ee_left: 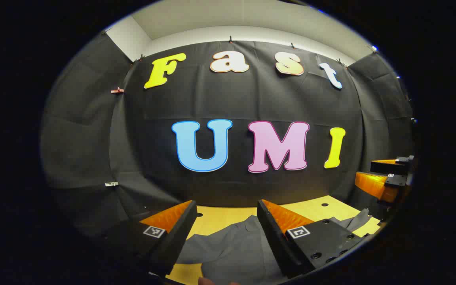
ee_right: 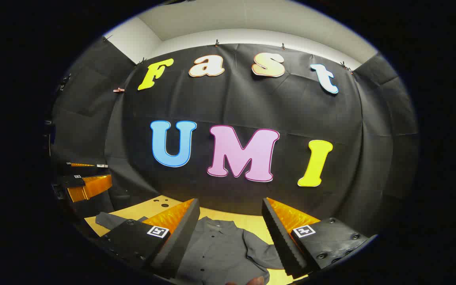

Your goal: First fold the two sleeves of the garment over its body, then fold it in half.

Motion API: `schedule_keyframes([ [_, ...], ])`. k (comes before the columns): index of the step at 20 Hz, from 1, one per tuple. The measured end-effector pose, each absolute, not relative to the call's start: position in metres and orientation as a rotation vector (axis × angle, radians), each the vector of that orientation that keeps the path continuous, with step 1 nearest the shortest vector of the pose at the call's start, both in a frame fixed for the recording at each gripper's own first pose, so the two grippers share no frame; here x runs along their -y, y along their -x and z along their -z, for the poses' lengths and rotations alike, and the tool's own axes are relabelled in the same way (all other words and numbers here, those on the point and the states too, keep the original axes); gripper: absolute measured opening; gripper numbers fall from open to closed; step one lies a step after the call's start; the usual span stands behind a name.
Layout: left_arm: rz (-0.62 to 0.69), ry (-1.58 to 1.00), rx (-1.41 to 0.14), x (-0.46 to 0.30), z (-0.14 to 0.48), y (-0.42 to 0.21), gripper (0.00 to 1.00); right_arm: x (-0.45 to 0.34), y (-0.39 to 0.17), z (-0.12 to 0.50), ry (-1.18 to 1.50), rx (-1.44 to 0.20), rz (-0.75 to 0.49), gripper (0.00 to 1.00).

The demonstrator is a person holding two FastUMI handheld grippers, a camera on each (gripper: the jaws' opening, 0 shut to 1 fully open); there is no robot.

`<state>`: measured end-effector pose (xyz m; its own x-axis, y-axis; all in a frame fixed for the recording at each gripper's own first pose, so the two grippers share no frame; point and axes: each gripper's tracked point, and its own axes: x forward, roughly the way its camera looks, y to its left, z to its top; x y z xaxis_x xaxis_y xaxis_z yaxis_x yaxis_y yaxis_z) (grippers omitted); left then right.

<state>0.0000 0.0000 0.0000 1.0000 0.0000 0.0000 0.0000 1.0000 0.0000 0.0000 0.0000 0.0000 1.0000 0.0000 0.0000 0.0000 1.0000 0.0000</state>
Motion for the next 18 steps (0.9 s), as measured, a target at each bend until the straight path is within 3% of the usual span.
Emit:
schedule_keyframes([
  [18, 0.004, 0.014, -0.014, 0.004, 0.0, -0.012, 0.96, 0.007, -0.01, 0.01, 0.019, -0.024, 0.008, 0.97],
])
